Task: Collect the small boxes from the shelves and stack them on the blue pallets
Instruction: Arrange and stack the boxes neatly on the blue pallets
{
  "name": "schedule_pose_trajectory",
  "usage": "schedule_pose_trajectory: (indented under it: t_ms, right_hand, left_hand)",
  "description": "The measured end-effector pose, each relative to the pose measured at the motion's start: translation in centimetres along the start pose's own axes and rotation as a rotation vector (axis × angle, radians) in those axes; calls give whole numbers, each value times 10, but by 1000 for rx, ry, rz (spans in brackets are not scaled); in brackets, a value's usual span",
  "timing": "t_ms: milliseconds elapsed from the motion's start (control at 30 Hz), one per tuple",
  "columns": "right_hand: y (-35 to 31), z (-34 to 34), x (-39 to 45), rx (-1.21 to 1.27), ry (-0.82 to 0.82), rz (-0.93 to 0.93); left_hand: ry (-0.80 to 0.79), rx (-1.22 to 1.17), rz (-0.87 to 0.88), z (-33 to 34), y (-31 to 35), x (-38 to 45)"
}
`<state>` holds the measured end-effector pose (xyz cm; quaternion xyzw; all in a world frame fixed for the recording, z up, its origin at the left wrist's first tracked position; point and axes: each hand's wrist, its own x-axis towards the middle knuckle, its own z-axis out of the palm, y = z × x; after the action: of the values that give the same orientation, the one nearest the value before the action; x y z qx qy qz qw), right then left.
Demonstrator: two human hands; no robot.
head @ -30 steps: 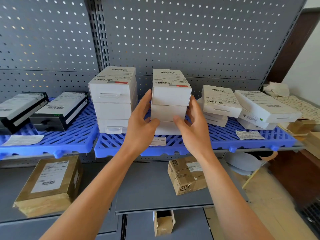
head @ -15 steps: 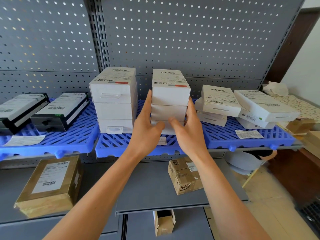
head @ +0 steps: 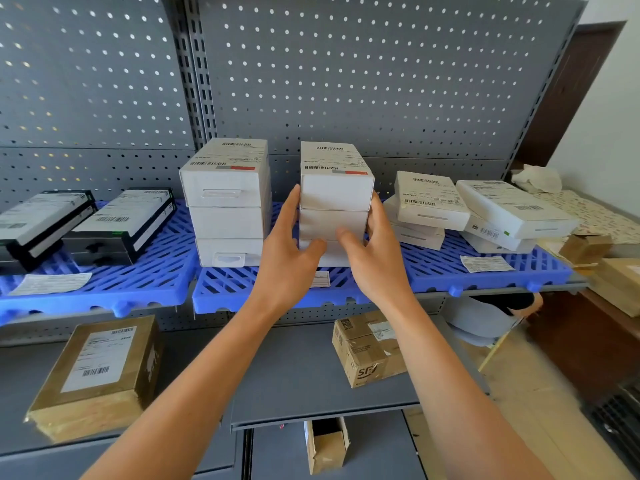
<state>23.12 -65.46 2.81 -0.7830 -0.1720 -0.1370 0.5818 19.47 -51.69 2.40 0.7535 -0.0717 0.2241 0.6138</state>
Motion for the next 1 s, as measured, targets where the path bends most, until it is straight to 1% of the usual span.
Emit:
schedule_pose_trajectory:
  t_ms: [200,367,467,567,767,1000]
  right_hand:
    - [-4,-2,-5,-23,15,13]
    - [-14,-10,-21,-38,15,34]
    - [-19,-21,-35,-93,79,39]
    - [-22,-37,-49,-148,158,36]
    - [-9,-75,-56,-231,244,28]
    - [21,-124,-33,-267,248,32]
  left_hand:
    - [3,18,4,-8,4,-6]
    - [112,48,12,-13,14,-20]
    - [172,48,94,-12,18,-34]
    - [118,52,145,-2,26,-42]
    - [-47,114,188,40,33,-40]
    - [-86,125,195,99,36,-25]
